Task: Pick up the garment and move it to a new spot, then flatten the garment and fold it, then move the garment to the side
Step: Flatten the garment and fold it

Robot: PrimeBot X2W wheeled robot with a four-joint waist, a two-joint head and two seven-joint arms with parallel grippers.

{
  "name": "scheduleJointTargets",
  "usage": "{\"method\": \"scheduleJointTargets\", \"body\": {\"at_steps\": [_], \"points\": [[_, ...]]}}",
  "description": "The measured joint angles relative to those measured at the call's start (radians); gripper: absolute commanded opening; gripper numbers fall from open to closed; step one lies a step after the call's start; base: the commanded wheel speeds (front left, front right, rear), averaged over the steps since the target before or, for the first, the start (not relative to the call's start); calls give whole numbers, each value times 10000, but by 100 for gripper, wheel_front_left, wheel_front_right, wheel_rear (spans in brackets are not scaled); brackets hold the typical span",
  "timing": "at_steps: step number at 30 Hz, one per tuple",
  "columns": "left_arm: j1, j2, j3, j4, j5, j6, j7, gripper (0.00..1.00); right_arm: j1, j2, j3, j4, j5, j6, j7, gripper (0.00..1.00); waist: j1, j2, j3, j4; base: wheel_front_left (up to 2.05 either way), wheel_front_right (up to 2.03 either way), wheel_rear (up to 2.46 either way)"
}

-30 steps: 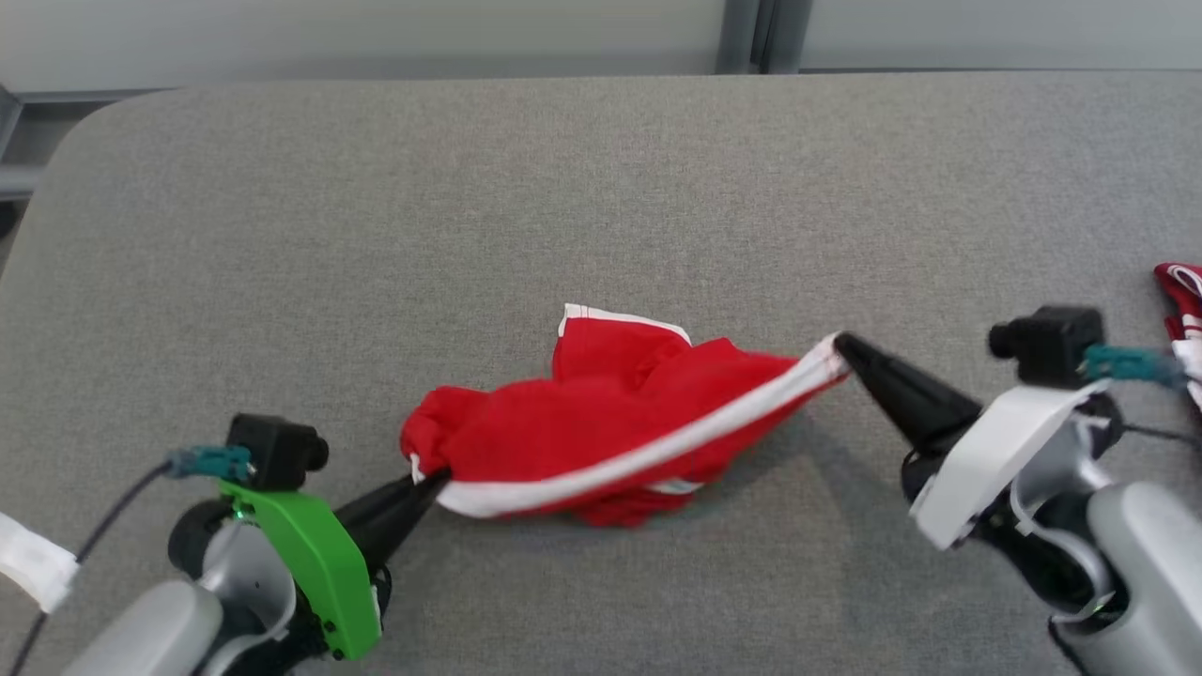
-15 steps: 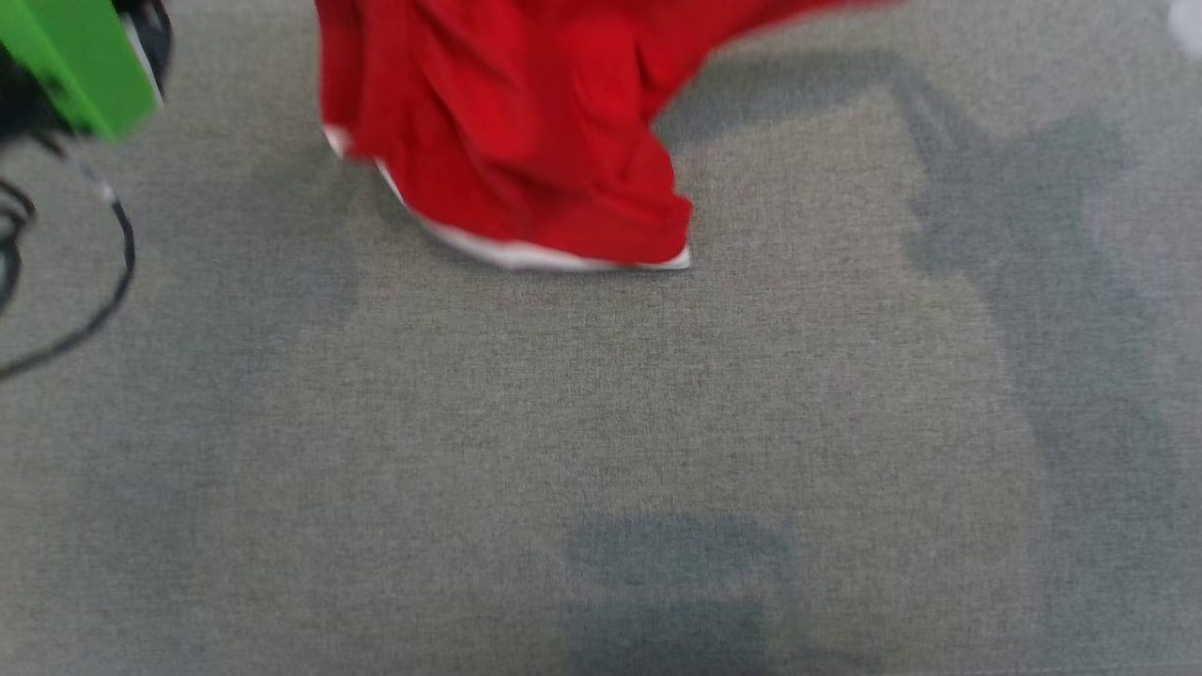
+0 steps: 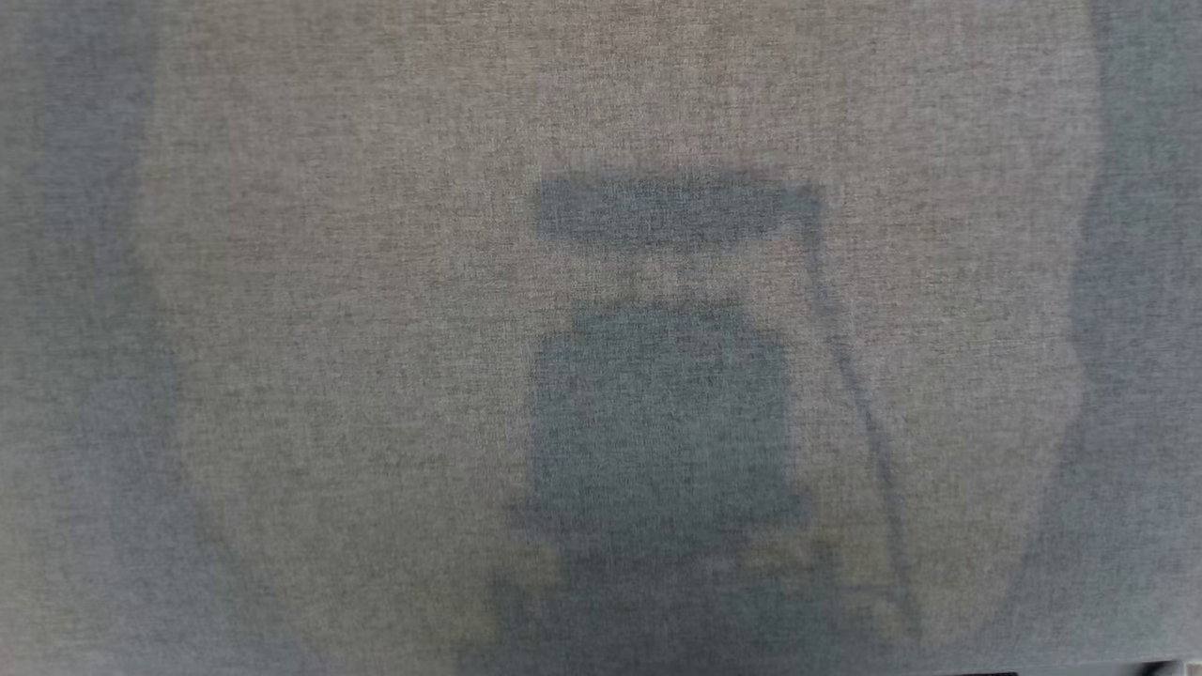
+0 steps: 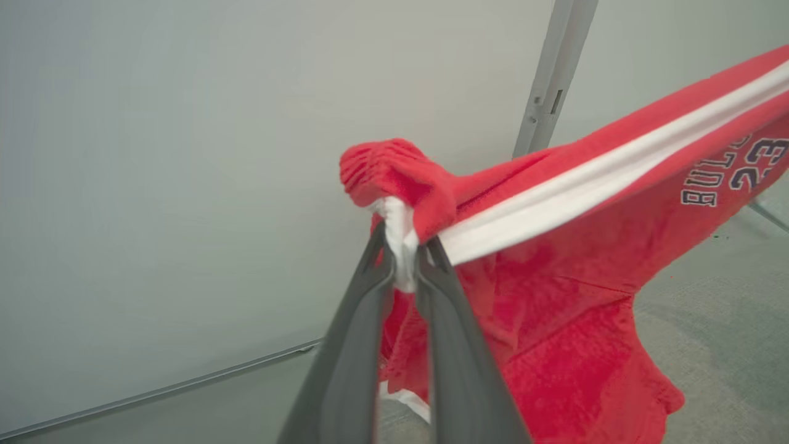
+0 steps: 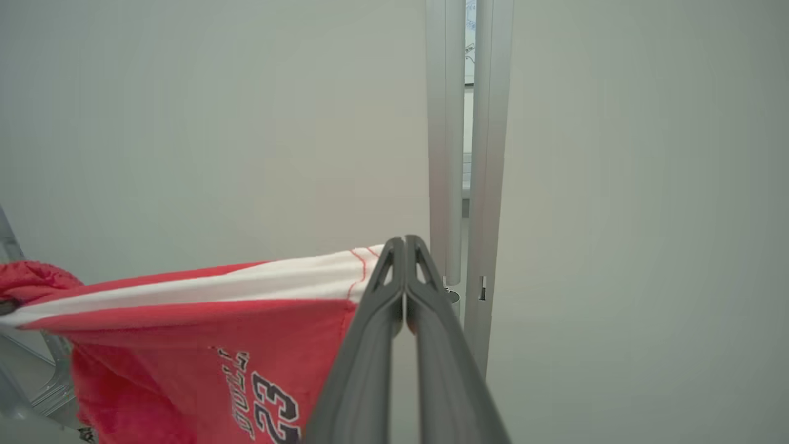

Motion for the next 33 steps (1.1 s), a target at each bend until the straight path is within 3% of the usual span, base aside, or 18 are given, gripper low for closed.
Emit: {"method": "scheduleJointTargets", "body": {"at_steps": [4,7,17,24,28,33], "points": [[-124,-374,-368,849,52,-339,-723,0,-124,65,337,589,307,-4,-652,0,-1,0,606,-65,0,0,0],[413,-543,-779,1225,75,-493,-1241,0,701,-142,857,742,823,-13,-1045,0,-1,0,938,-135,0,0,0],[2319,-188,-1776,1697,-732,-602,-1695,0,3185,-1020,2092,667,2242,4,-1758,0,-2,0,789,-529,0,0,0],[1820,533,-1789,1605,-1170,-577,-1839,0,2638,-1639,2029,779,2483,-29,-1641,0,-4,0,450,-518,0,0,0],[439,447,-1689,1678,-1080,-577,-1877,0,1270,-1492,1678,1045,2389,-23,-1375,0,-4,0,539,-439,0,0,0],[-618,-105,-1611,2090,-1114,-575,-1858,0,178,-1072,1509,1498,2136,-27,-1323,0,-4,0,647,-272,0,0,0]]}}
